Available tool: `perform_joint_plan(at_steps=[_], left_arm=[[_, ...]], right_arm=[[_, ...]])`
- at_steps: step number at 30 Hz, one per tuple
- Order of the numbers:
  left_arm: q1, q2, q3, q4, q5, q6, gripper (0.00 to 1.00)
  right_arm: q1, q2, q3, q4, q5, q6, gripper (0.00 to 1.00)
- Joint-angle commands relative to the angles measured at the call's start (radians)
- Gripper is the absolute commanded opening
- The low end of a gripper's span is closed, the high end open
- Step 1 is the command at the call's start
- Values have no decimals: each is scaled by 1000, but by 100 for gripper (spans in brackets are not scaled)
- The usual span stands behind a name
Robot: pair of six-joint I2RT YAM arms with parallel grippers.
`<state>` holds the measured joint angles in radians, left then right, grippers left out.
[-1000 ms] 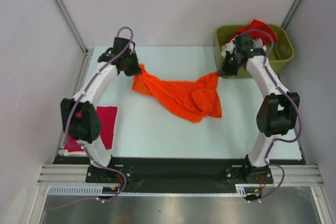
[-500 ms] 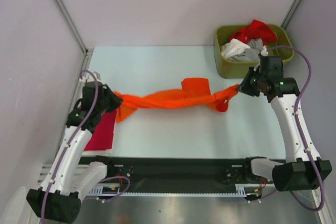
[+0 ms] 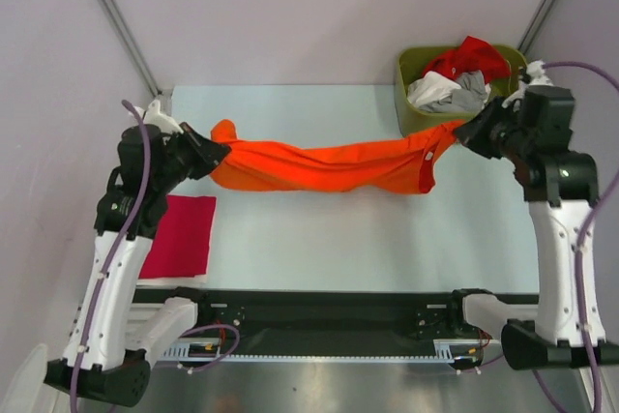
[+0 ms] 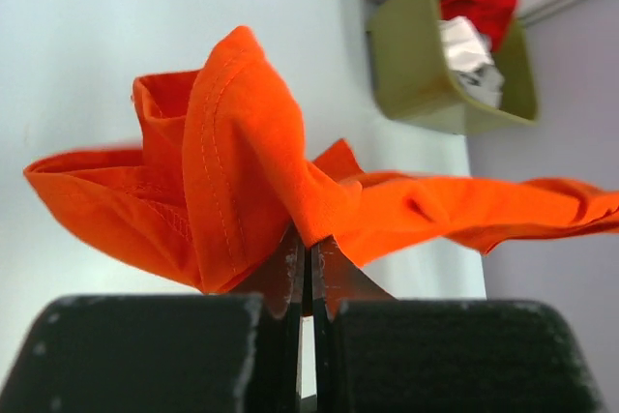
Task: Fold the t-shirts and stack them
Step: Flatten the tshirt out
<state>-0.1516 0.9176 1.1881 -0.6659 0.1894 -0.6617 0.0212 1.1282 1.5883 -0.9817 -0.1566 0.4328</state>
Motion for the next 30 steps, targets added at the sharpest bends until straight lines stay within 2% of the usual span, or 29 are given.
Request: perform_joint_plan(at_steps=[1,4,6,10,14,16,19,20,23,27,30], left_arm=[[9,-93,35,17,116,39,0],[9,-190,21,-3,137,62,0],[9,-236,-2,-23,122,60,0],[9,-313,-57,-43,64,37,1],[9,-264,-79,-51,10,22,3],[9,-183,-97,-51,-36,4,5],[9,-31,-128,-31,-31,10,4],[9,16,-139,0,-25,11,3],[9,157,-182,104,-10,56,0],[14,324,-162,204,-33,100,1],[20,492,-67,196,-3,115,1]], right_arm=[[-6,-152,113,-29,-24,9,0],[-6,-244,156,-58,-25,-3,0],[-6,-277,189,-105,41,12,0],[-4,-252,268,-141,127,18,0],[-4,-158,207,-95,155,23,0],[-4,-114,161,-32,184,30,0],[-6,-13,38,27,166,47,0],[-4,-2,-12,70,123,44,0],[-14,36,-154,184,155,44,0],[-49,129,-186,293,202,-12,0],[-55,238,-149,319,232,-35,0]])
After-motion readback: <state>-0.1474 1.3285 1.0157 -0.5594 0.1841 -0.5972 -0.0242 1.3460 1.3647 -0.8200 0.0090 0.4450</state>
